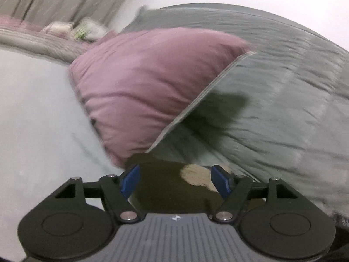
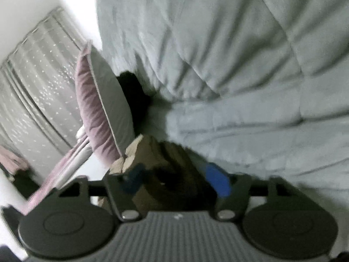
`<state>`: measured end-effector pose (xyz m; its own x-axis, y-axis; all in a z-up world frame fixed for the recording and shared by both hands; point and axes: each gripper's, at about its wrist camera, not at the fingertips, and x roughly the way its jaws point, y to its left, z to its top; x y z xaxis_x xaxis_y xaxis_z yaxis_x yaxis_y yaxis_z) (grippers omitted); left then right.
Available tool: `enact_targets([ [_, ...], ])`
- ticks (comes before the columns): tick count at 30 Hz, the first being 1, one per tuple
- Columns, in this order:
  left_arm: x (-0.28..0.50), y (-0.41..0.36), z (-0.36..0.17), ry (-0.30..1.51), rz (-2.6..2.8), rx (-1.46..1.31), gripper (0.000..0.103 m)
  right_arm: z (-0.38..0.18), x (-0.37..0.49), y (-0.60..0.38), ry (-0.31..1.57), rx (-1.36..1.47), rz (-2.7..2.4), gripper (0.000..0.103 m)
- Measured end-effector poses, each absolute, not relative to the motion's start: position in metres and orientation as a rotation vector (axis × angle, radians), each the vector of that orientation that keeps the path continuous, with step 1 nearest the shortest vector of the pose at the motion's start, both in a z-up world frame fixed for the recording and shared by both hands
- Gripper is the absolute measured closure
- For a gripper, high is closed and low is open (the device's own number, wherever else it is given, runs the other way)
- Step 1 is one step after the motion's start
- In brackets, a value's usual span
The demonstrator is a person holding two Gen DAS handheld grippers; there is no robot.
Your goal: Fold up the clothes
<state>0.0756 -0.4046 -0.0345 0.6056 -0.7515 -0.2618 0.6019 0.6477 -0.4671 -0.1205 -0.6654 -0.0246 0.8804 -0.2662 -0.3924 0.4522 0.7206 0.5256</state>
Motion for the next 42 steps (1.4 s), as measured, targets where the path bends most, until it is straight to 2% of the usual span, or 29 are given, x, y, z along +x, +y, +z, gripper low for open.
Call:
enact_targets([
  [3,0.052,-0.416,-0.037,0.42,-0.898,-0.243,0.046,-0.022,-0.116,-0.633,0.256,0.447,-0.475,0.061],
  [5,0.035,-0.423,-0.039,0.391,-0.962,-0.155,0.049,-0.025,-0.113,-0.613,0.243,0.318,-0.502,0.07],
  [6,0.027,-0.426,-0.04,0.375,-0.986,-0.113,0.05,-0.027,-0.112,-0.609,0.251,0.296,-0.509,0.072],
  [18,-0.017,-0.453,-0.07,0.23,-0.987,0.213,0.05,-0.063,-0.093,-0.604,0.417,0.238,-0.567,0.072],
  [21,-0.02,-0.455,-0.066,0.235,-0.969,0.245,0.049,-0.055,-0.095,-0.605,0.425,0.292,-0.569,0.07],
  [26,-0.024,-0.447,-0.039,0.321,-0.95,0.227,0.049,-0.027,-0.109,-0.609,0.418,0.433,-0.578,0.05],
  [30,-0.03,-0.436,-0.015,0.394,-0.903,0.208,0.049,-0.003,-0.117,-0.599,0.409,0.492,-0.577,0.042],
  [34,-0.035,-0.425,0.007,0.46,-0.869,0.226,0.049,0.013,-0.122,-0.587,0.408,0.565,-0.573,0.029],
  [38,-0.033,-0.412,0.024,0.558,-0.827,0.22,0.048,0.029,-0.127,-0.575,0.404,0.63,-0.568,0.023],
  [42,-0.03,-0.401,0.031,0.655,-0.783,0.214,0.046,0.042,-0.131,-0.559,0.41,0.613,-0.618,0.011],
])
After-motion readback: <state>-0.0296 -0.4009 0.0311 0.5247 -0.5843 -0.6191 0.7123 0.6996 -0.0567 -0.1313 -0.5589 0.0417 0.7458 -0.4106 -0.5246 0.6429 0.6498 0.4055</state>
